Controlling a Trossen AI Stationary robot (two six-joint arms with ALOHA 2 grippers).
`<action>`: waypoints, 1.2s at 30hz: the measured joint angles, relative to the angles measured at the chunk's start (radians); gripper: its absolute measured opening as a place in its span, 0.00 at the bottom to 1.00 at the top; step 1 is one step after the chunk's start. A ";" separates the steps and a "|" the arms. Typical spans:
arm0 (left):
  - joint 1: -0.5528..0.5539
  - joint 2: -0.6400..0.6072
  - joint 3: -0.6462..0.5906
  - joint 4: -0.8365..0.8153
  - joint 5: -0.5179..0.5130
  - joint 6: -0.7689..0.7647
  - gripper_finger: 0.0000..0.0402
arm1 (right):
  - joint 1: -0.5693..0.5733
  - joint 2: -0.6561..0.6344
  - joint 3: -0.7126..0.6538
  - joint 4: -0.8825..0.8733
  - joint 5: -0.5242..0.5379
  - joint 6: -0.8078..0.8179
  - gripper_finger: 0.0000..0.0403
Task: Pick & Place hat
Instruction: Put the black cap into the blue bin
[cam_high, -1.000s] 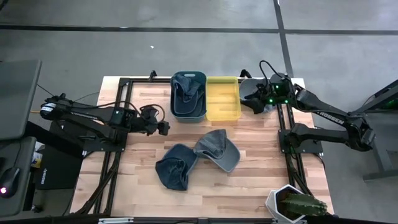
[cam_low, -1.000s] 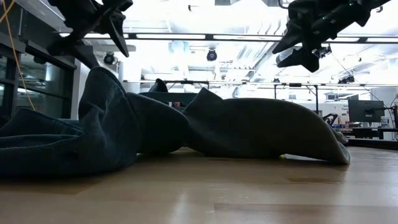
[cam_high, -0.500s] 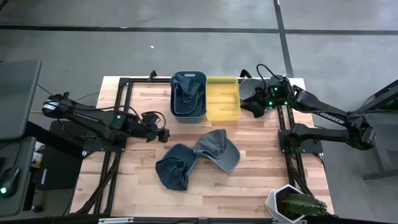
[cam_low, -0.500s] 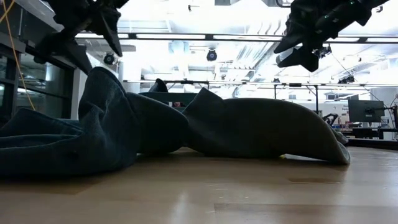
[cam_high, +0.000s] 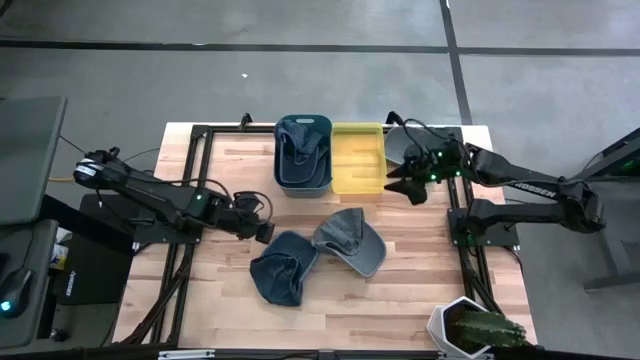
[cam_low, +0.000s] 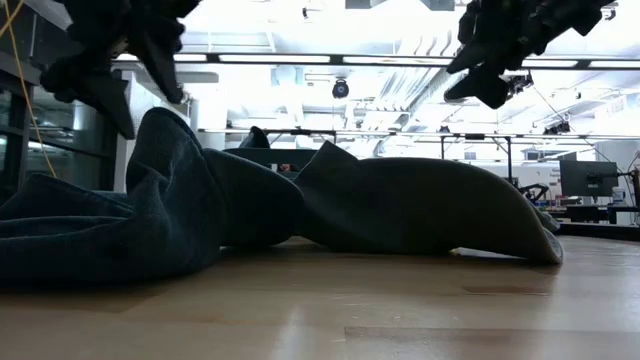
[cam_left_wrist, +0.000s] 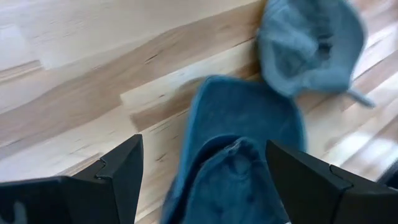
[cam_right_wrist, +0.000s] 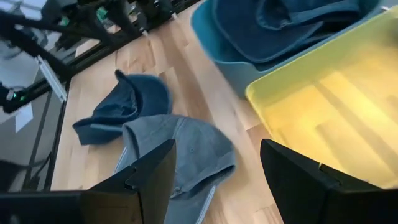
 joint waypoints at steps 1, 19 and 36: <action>-0.013 -0.001 0.000 -0.010 -0.007 -0.007 0.70 | 0.024 0.000 0.000 0.000 0.020 0.000 0.57; -0.333 -0.002 0.000 -0.192 -0.078 -0.173 0.70 | 0.500 0.113 0.002 0.216 0.458 0.059 0.57; -0.634 0.005 -0.005 -0.233 -0.284 -0.470 0.70 | 0.734 0.511 0.002 0.658 0.547 -0.149 0.57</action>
